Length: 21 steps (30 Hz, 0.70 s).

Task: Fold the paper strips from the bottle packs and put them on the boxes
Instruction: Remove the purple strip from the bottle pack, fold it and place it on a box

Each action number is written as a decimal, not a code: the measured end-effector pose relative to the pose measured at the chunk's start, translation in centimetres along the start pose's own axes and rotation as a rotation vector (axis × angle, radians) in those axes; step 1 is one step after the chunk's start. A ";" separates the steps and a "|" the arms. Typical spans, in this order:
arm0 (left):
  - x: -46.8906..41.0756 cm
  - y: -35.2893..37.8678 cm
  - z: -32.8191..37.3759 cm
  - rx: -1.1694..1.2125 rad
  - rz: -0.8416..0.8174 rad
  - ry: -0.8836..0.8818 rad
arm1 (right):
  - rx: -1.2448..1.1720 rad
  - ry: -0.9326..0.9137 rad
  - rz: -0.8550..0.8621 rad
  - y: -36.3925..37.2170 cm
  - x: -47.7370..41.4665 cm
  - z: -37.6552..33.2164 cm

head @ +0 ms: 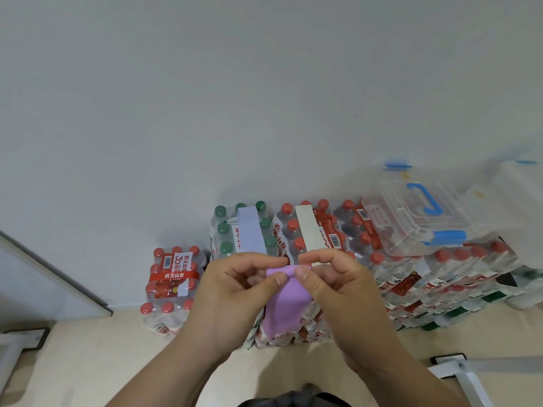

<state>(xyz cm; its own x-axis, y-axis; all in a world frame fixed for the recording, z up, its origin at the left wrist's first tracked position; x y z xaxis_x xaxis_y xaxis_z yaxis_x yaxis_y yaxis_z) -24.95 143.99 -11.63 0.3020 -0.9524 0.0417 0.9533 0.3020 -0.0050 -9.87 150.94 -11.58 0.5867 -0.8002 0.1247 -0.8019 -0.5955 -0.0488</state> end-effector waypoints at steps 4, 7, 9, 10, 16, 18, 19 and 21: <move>0.1 0.3 -0.1 0.060 -0.017 -0.016 | -0.002 -0.021 0.006 -0.2 0.1 -0.1; 0.2 0.4 -0.2 0.062 -0.015 -0.023 | -0.018 -0.010 0.004 -0.1 0.3 0.0; 0.2 0.2 -0.3 0.027 -0.005 -0.020 | -0.044 -0.011 0.006 -0.2 0.3 0.1; 0.2 0.2 -0.4 0.008 -0.008 -0.016 | -0.052 -0.017 0.004 -0.2 0.3 0.2; 0.5 0.5 -0.3 0.115 -0.029 -0.021 | -0.016 -0.013 0.010 -0.3 0.3 0.3; 0.5 0.4 -0.2 0.093 -0.018 -0.014 | -0.009 0.002 0.006 -0.2 0.4 0.3; 0.5 0.3 -0.2 0.075 -0.013 -0.010 | -0.005 0.002 0.006 -0.2 0.4 0.3; 0.5 0.3 -0.3 0.065 -0.011 -0.012 | -0.008 -0.005 0.014 -0.3 0.5 0.3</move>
<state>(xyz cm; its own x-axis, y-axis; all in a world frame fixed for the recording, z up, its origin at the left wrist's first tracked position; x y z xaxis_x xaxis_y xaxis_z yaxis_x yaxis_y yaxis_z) -24.54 143.59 -11.89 0.2913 -0.9551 0.0537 0.9538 0.2943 0.0601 -9.30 150.75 -11.85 0.5763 -0.8085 0.1192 -0.8106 -0.5841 -0.0427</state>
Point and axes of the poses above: each hand's wrist, its own x-axis away from the middle knuckle, its own y-axis out of the palm, z = x × y, the point moved 5 cm from there along -x, towards the middle knuckle, and after that the axes turned 10 degrees about -z, right-handed, at the moved point
